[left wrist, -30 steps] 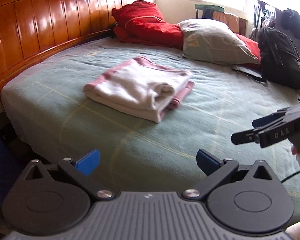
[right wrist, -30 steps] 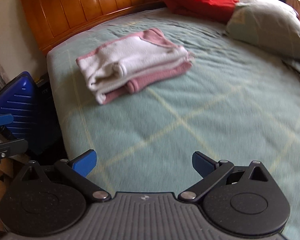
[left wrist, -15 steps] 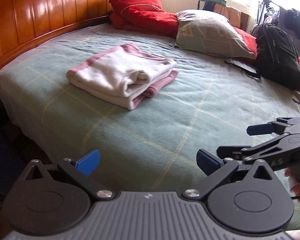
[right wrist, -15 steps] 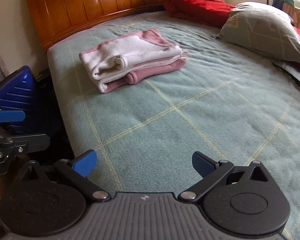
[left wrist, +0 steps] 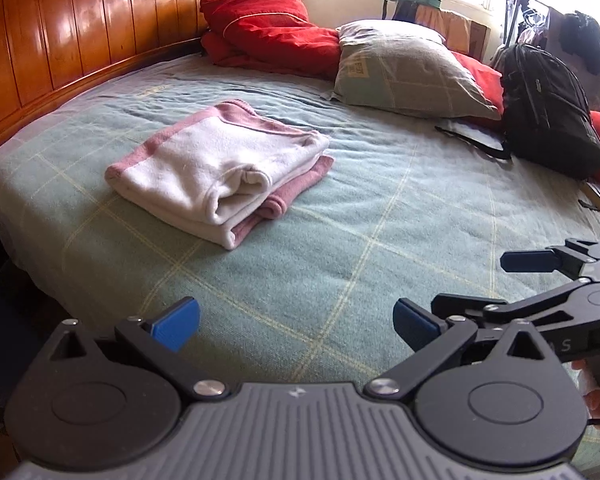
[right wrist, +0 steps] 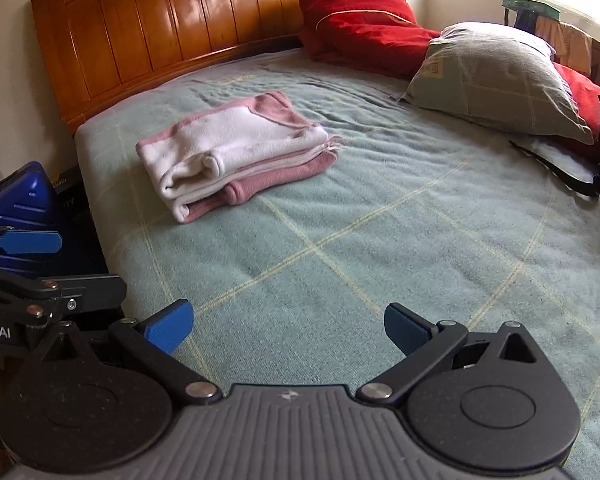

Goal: Fold clothes

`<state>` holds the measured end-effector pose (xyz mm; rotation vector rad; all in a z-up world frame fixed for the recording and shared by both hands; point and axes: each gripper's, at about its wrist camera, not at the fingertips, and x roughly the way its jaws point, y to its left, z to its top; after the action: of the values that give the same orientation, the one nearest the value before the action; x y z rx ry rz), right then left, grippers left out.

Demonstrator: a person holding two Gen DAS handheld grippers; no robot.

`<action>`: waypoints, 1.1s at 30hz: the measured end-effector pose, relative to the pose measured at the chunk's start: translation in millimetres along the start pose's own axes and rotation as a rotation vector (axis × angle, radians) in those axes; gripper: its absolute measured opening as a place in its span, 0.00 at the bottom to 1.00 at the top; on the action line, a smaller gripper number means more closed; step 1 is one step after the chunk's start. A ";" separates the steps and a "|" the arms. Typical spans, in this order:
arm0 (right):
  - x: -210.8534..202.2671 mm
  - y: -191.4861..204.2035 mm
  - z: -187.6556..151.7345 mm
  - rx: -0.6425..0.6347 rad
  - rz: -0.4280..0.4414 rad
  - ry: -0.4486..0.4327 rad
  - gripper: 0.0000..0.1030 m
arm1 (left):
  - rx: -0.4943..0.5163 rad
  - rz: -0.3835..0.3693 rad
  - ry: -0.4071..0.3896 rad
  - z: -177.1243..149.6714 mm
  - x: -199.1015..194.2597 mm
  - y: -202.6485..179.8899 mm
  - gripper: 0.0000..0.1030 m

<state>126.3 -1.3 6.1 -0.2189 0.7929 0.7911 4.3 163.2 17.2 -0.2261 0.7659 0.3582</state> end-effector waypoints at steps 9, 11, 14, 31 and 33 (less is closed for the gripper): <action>2.8 -0.2 2.8 0.000 -0.018 -0.003 1.00 | -0.005 0.000 0.015 4.9 5.6 2.5 0.99; 3.0 -0.3 3.1 0.001 -0.018 -0.004 1.00 | -0.005 -0.004 0.013 5.1 5.7 2.6 0.99; 3.2 -0.2 3.9 0.001 -0.019 -0.004 1.00 | -0.008 -0.007 0.013 5.7 6.4 3.0 0.99; 4.1 1.6 4.8 -0.001 -0.029 0.002 1.00 | -0.001 -0.027 0.006 5.5 8.0 3.7 0.99; 4.5 1.6 4.7 -0.002 -0.029 0.004 1.00 | -0.001 -0.029 0.005 5.2 8.2 3.7 0.99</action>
<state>129.8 4.4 6.3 -0.2335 0.7908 0.7640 11.7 170.2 14.8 -0.2385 0.7670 0.3308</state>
